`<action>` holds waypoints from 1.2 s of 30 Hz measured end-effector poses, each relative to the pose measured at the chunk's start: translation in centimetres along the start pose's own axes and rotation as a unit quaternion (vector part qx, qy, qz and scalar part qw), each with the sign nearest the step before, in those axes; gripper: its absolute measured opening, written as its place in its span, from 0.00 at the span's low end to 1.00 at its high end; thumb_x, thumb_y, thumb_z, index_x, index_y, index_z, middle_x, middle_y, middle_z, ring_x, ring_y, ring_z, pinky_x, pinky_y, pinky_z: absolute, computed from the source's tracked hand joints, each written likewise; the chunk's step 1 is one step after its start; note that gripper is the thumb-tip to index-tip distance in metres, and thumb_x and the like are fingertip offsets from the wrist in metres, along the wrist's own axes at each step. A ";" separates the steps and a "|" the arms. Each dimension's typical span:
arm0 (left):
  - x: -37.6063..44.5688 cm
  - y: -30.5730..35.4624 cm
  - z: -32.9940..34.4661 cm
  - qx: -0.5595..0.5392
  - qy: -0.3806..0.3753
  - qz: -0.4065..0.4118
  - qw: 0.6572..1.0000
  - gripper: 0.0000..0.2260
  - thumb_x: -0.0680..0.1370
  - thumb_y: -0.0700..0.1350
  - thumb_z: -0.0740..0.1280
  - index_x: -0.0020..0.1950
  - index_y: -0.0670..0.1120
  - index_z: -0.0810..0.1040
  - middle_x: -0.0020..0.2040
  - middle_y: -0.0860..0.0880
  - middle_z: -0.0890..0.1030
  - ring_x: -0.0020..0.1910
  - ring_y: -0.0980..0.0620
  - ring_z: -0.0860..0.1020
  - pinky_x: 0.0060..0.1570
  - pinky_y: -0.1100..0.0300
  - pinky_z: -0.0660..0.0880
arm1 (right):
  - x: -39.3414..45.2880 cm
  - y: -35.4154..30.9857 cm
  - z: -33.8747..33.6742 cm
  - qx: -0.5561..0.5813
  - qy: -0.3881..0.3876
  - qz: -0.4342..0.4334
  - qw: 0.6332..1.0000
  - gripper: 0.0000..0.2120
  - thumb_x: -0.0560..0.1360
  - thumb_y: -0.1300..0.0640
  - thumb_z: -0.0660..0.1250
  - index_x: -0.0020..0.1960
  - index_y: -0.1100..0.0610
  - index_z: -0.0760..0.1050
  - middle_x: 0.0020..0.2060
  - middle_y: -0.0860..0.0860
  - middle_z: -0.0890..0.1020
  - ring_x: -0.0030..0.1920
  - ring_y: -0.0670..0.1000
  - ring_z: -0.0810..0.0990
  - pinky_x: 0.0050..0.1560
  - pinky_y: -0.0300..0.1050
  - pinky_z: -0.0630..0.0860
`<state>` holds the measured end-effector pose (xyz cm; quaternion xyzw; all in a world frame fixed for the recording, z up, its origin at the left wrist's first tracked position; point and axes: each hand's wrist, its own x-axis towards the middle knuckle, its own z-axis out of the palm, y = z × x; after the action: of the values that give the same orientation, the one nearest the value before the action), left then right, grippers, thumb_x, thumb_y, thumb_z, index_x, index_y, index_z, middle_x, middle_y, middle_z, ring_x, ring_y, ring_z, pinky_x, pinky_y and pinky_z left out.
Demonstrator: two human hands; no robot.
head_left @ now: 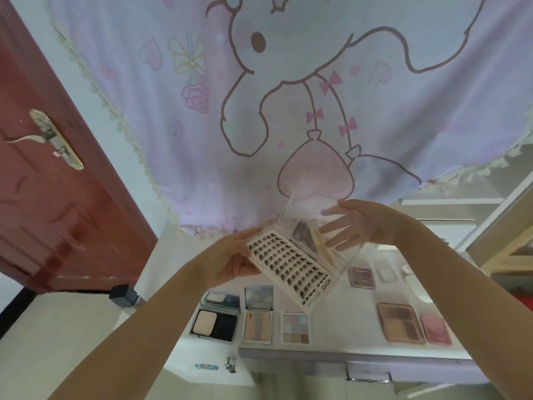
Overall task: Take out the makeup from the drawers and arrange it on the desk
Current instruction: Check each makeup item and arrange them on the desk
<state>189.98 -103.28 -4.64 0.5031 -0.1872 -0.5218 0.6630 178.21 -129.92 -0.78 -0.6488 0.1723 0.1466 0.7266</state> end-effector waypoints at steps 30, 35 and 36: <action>-6.2 4.5 -32.4 0.372 0.244 -0.178 0.878 0.24 0.71 0.31 0.68 0.65 0.44 0.68 0.55 0.49 0.76 0.51 0.51 0.76 0.39 0.68 0.76 | 33.1 -1.7 23.4 0.001 0.245 -0.104 0.964 0.10 0.77 0.65 0.56 0.54 0.63 0.75 0.37 0.50 0.78 0.35 0.47 0.77 0.33 0.33 0.75; -3.7 -1.3 -35.5 0.417 0.185 -0.239 0.858 0.24 0.70 0.40 0.71 0.64 0.44 0.66 0.54 0.49 0.75 0.48 0.52 0.74 0.38 0.67 0.71 | 36.4 2.4 23.1 -0.054 0.281 -0.027 0.958 0.11 0.77 0.66 0.57 0.55 0.67 0.74 0.34 0.50 0.76 0.33 0.48 0.75 0.28 0.30 0.74; -3.5 -2.2 -35.8 0.434 0.171 -0.248 0.849 0.23 0.70 0.41 0.71 0.62 0.44 0.66 0.55 0.48 0.74 0.48 0.53 0.73 0.40 0.66 0.70 | 36.8 3.2 23.1 -0.065 0.284 -0.009 0.957 0.11 0.77 0.66 0.57 0.55 0.67 0.74 0.33 0.50 0.76 0.33 0.48 0.75 0.28 0.30 0.74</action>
<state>215.17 -83.21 -20.74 0.8505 -0.1469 -0.4404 0.2472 211.25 -107.03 -17.53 -0.7109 0.3556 -0.0395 0.6055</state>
